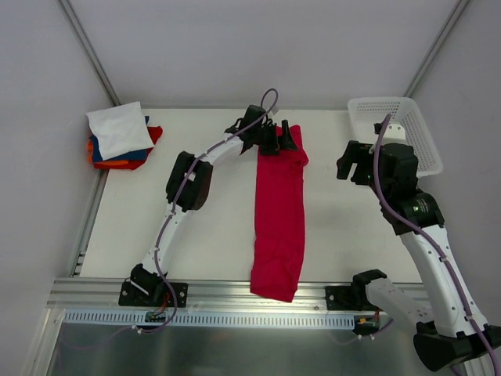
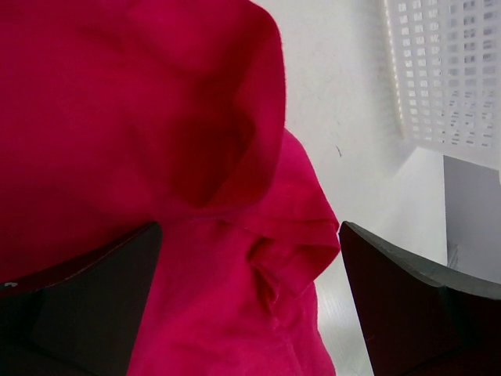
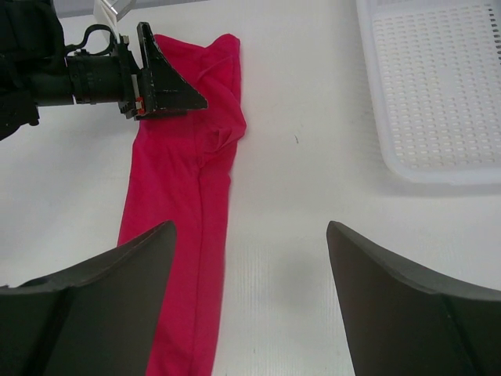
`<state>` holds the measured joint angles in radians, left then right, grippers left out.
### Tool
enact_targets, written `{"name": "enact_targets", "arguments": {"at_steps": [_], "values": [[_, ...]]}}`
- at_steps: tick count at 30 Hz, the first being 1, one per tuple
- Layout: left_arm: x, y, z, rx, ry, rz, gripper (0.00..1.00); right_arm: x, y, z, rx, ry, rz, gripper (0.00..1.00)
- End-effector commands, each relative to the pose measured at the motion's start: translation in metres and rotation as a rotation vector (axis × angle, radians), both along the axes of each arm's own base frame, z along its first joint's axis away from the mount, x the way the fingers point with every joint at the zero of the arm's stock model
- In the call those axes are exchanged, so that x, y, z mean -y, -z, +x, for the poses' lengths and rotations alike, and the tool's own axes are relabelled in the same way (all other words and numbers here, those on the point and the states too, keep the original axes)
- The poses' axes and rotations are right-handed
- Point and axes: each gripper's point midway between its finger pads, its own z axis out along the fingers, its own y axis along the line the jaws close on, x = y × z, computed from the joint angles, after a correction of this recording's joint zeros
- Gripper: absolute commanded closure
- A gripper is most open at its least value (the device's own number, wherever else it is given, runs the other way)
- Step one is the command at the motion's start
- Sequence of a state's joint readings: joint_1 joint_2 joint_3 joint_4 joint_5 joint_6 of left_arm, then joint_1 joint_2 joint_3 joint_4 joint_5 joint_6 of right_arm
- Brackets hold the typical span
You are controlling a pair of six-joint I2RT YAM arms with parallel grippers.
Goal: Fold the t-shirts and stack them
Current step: Fold the tshirt
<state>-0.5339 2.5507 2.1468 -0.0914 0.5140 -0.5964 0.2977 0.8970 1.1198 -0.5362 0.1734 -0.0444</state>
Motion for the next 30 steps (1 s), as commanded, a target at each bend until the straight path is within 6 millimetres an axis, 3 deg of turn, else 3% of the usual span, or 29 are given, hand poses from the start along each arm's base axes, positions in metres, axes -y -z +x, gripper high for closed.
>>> {"name": "enact_targets", "arguments": {"at_steps": [1,11,25,30], "values": [[-0.009,-0.014,0.01,-0.008,-0.05,-0.024,0.01,-0.002,-0.024,-0.005,0.058,-0.001,0.054,0.18],[-0.059,0.008,0.033,-0.055,-0.174,0.061,0.01,-0.002,-0.039,-0.015,0.09,-0.012,0.08,0.18],[-0.118,0.004,0.061,0.009,-0.266,0.185,0.01,-0.004,-0.036,-0.015,0.076,-0.023,0.08,0.17],[-0.119,-0.007,0.061,0.033,-0.246,0.175,0.01,-0.006,-0.031,-0.012,0.06,-0.028,0.075,0.17]]}}
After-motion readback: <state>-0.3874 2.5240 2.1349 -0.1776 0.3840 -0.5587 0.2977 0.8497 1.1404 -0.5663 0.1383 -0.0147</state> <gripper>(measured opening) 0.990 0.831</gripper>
